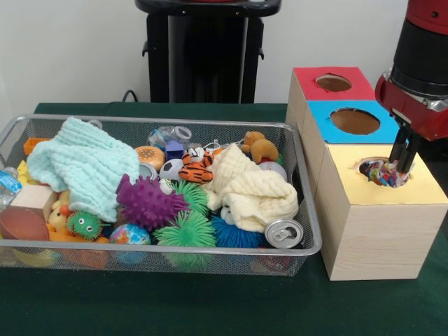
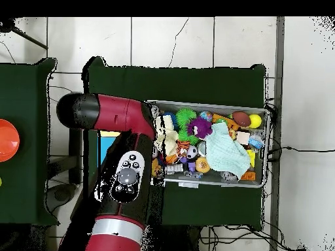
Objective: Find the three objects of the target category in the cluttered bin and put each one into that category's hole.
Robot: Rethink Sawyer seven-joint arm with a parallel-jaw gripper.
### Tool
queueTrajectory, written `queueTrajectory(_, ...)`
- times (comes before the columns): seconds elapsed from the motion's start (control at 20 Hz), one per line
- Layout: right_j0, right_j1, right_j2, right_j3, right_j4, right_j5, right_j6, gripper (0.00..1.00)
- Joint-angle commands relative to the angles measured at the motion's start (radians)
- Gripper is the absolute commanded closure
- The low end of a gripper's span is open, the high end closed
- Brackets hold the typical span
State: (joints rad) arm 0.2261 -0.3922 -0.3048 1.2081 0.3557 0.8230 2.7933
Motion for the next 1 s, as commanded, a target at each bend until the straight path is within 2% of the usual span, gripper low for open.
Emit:
queueTrajectory(0.05,-0.034,-0.015,0.066,0.07,-0.069,0.073,-0.037,1.0)
queueTrajectory(0.3,-0.05,-0.016,0.09,0.075,-0.064,0.063,-0.067,1.0)
queueTrajectory(0.85,-0.054,-0.032,0.086,0.079,-0.072,0.091,-0.072,1.0)
queueTrajectory(0.9,-0.05,-0.03,0.077,0.075,-0.079,0.094,-0.067,0.0)
queueTrajectory(1.0,-0.047,-0.028,0.071,0.07,-0.085,0.097,-0.067,0.0)
